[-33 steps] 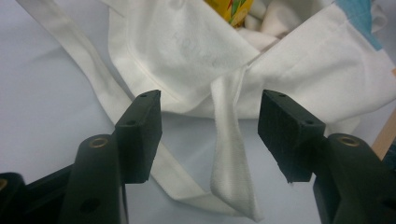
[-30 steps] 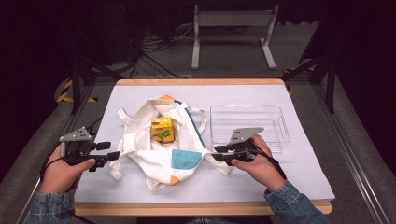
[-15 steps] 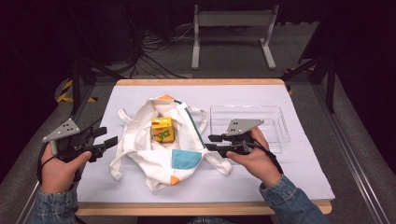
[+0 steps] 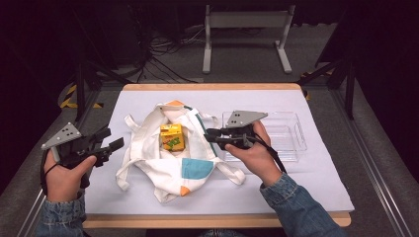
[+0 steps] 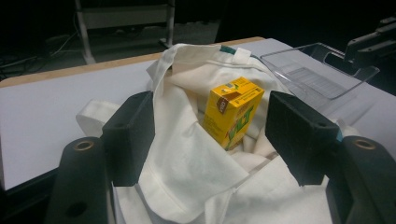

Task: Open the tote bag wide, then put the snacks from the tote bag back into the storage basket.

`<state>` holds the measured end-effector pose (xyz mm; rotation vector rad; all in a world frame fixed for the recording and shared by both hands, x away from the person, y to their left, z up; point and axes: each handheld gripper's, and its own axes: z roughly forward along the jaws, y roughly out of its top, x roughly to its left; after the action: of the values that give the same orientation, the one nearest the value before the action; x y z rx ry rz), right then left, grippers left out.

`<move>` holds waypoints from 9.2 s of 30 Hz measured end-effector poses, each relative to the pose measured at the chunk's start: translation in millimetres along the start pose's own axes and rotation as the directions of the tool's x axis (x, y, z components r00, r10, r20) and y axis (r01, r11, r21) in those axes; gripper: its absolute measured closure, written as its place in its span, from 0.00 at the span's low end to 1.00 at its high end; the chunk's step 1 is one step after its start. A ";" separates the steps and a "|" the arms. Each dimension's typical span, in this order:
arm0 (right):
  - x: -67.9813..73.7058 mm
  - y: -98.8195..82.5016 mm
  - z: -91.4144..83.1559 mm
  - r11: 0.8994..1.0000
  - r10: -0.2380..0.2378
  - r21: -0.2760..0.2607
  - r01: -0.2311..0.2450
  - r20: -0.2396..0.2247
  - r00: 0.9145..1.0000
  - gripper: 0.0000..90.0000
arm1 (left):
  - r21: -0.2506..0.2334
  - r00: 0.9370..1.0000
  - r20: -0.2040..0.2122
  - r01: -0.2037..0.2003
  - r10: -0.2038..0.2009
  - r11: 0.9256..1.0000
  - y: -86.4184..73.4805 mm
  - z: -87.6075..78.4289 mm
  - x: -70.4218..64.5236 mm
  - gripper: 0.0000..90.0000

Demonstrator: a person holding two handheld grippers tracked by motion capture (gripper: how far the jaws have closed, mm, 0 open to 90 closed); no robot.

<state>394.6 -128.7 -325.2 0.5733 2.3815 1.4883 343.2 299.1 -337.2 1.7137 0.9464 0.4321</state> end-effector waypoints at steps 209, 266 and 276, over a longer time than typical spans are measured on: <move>-25.6 -15.0 157.9 0.988 -0.147 0.011 0.152 -0.204 0.968 0.57 | 0.014 1.000 -0.013 0.018 -0.018 1.000 -5.5 -0.5 2.5 0.30; -37.2 62.1 45.4 0.974 -0.211 -0.123 0.190 -0.188 0.959 0.58 | 0.012 1.000 -0.003 0.023 -0.023 1.000 -2.6 5.2 3.7 0.29; -49.3 61.0 15.1 0.974 -0.212 -0.121 0.192 -0.177 0.961 0.58 | 0.017 1.000 -0.007 0.022 -0.022 1.000 -3.2 4.9 2.8 0.29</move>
<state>456.0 -115.8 -275.7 0.1637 2.3971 1.6234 347.1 298.5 -342.3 1.7167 0.9753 0.4171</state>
